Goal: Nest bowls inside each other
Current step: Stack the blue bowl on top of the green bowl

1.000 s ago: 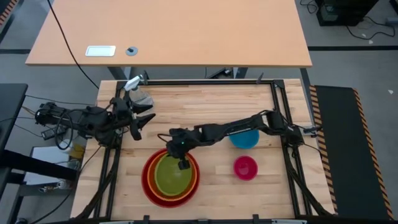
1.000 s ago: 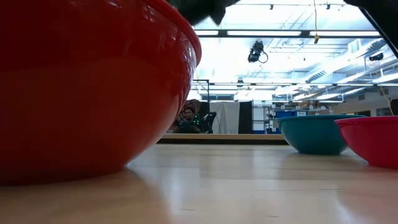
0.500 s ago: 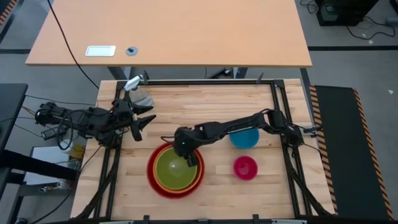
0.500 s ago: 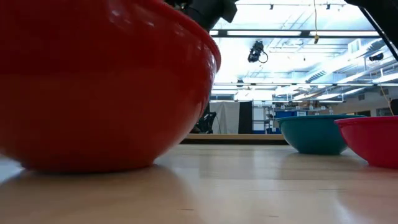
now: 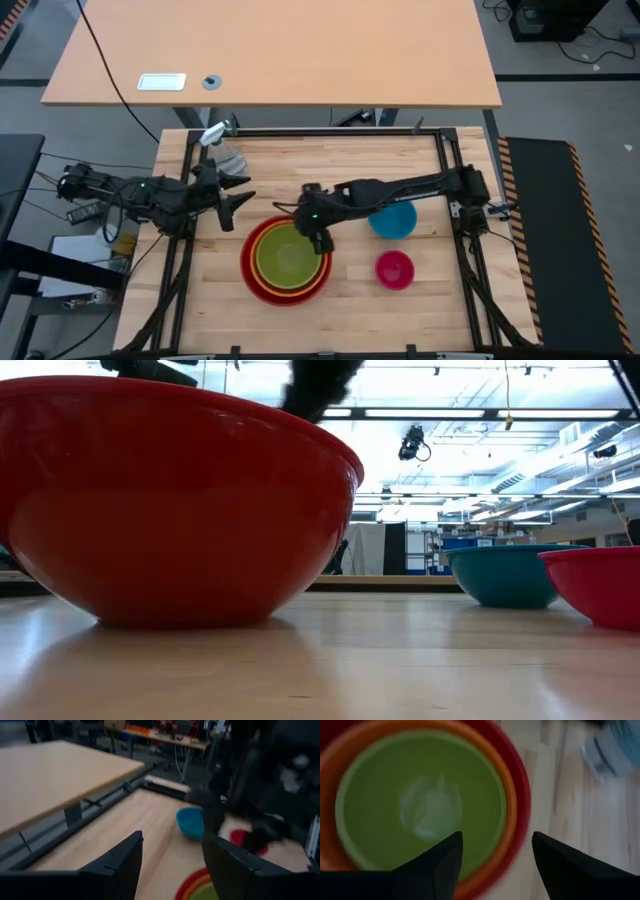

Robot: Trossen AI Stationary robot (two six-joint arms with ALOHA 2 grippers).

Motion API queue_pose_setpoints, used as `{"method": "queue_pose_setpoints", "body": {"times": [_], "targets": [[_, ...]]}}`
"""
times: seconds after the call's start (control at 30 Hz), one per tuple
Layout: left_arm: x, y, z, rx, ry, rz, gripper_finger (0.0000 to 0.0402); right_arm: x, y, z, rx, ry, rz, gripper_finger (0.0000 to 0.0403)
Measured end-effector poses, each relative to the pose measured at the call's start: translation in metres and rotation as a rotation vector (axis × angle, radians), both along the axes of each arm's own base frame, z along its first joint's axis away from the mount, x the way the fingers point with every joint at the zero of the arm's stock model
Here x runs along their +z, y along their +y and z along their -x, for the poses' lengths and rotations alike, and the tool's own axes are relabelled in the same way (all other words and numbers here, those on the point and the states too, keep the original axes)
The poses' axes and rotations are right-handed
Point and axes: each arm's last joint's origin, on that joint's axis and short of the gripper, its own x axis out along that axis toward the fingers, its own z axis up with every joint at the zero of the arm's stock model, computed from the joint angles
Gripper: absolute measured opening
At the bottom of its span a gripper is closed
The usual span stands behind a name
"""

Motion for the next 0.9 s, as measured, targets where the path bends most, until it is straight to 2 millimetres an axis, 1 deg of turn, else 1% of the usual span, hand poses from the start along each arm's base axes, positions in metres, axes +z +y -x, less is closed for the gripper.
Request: {"method": "queue_pose_setpoints", "body": {"times": [0.07, 0.13, 0.33, 0.43, 0.57, 0.7, 0.9], "targets": [[-0.004, -0.002, -0.004, -0.029, 0.03, 0.027, 0.0208, -0.001, -0.003, 0.017, -0.055, 0.052, -0.003, 0.0242], [-0.009, -0.004, -0.009, -0.066, 0.065, 0.053, 0.0208, -0.009, -0.006, 0.034, -0.118, 0.081, 0.001, 0.024], [-0.025, -0.011, -0.027, -0.081, 0.175, 0.056, 0.0208, -0.046, -0.018, 0.096, -0.305, 0.184, 0.118, 0.0238], [-0.032, -0.013, -0.036, -0.08, 0.223, 0.045, 0.0208, -0.057, -0.031, 0.125, -0.356, 0.224, 0.151, 0.0237], [-0.038, -0.015, -0.043, -0.076, 0.261, 0.038, 0.0208, -0.066, -0.058, 0.158, -0.44, 0.297, 0.096, 0.023], [-0.041, -0.016, -0.045, -0.068, 0.27, 0.057, 0.0208, -0.08, -0.076, 0.183, -0.411, 0.38, 0.067, 0.0215], [-0.041, -0.016, -0.046, -0.06, 0.263, 0.079, 0.0208, -0.094, -0.098, 0.195, -0.471, 0.446, 0.116, 0.0197]]}}
